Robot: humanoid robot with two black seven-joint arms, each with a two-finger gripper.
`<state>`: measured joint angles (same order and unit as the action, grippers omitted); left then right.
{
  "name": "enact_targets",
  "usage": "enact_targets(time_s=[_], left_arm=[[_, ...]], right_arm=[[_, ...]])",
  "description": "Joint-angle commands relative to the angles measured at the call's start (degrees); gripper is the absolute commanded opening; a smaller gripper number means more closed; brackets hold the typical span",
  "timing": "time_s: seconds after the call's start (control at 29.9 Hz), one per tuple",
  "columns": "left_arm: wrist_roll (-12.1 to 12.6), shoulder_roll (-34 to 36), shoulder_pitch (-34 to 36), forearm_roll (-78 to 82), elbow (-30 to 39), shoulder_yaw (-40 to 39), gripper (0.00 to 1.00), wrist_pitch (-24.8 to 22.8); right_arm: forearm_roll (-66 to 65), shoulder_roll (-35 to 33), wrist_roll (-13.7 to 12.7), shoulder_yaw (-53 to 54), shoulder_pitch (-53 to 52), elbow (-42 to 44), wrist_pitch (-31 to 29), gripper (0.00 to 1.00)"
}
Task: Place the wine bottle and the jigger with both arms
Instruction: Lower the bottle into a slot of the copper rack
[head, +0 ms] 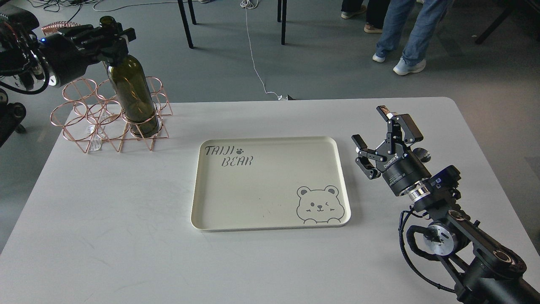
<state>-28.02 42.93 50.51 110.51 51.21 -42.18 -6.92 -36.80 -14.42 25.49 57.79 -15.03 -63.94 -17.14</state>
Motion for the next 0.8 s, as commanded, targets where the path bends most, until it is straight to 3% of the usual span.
enact_targets(time_s=[0.0, 0.3, 0.5, 0.77], left_arm=[[0.02, -1.17, -0.32, 0.05, -1.72, 0.00, 0.20, 0.24], [0.02, -1.97, -0.59, 0.05, -3.40, 0.08, 0.23, 0.24], [0.02, -2.85, -0.68, 0.05, -4.97, 0.17, 0.32, 0.24], [0.02, -3.11, -0.59, 0.14, -6.12, 0.17, 0.33, 0.24]], right_arm=[[-0.02, 0.00, 0.00, -0.05, 0.00, 0.04, 0.00, 0.99], [-0.02, 0.18, 0.00, -0.05, 0.00, 0.04, 0.00, 0.99], [-0.02, 0.18, 0.00, 0.04, 0.00, 0.04, 0.00, 0.99], [-0.02, 0.18, 0.00, 0.04, 0.00, 0.04, 0.00, 0.99]])
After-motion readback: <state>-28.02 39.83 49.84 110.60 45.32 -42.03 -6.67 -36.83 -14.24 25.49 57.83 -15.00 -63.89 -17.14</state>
